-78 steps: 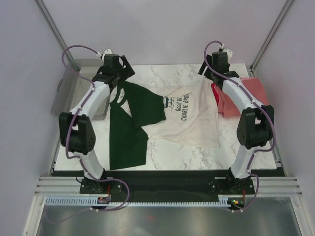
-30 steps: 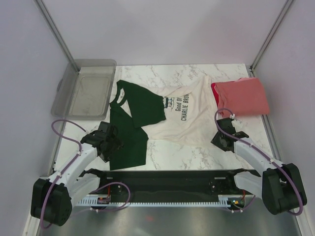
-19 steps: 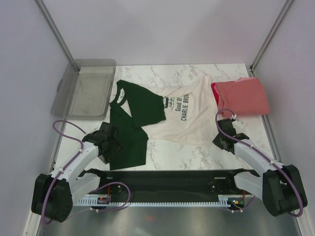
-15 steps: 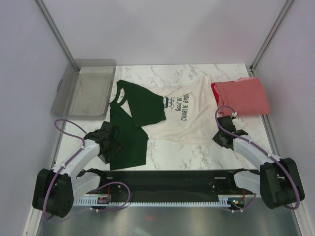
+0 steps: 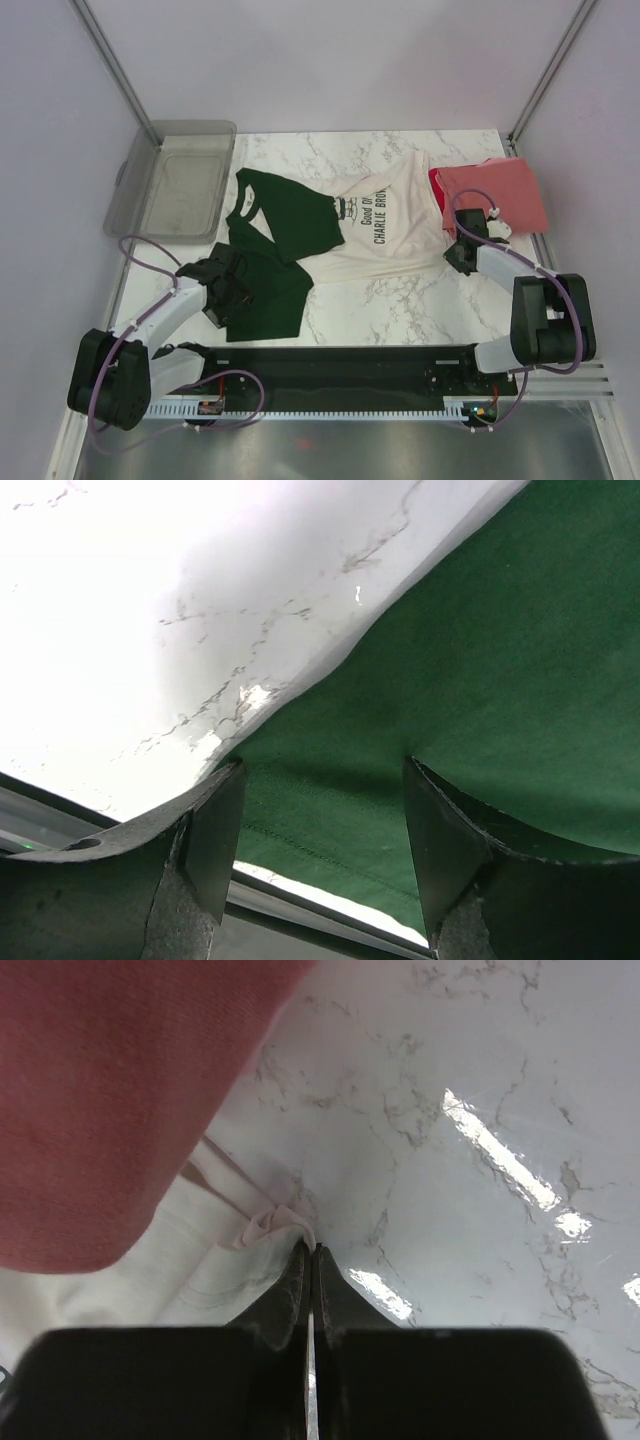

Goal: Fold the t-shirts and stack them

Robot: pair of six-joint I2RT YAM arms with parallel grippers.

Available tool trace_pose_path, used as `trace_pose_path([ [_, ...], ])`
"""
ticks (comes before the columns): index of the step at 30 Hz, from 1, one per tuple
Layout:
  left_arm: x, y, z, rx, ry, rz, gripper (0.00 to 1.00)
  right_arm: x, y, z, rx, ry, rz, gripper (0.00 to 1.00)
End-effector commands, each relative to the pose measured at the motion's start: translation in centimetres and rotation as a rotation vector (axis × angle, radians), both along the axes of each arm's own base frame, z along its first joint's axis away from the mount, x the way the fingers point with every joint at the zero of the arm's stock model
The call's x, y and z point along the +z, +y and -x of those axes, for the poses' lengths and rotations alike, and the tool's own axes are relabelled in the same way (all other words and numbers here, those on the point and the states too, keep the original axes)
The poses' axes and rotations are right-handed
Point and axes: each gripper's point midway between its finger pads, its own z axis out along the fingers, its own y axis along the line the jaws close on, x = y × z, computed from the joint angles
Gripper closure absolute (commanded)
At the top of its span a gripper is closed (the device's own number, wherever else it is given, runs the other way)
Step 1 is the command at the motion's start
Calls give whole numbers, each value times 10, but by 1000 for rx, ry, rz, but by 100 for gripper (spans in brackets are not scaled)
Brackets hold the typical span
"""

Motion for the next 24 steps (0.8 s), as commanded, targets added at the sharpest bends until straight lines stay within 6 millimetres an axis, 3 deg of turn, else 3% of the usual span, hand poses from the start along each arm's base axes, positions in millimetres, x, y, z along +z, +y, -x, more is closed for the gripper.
trace_pose_path([
  [1,5,-6,-18,-33,-50,3,30,8,-9,-8,-12,-25,40,100],
  [5,3,-8,-13,-54,-42,16,30,18,-15,1,-19,-59,70,88],
  [8,2,-9,-7,-63,-39,28,30,29,-18,5,-12,-90,85,65],
  [10,2,-9,-5,-65,-44,31,30,32,-16,9,6,-95,80,55],
  [18,7,-18,-5,-85,-49,70,37,18,1,31,77,-75,7,55],
  [24,13,-21,-4,-72,-56,84,34,7,10,41,112,-52,-37,55],
])
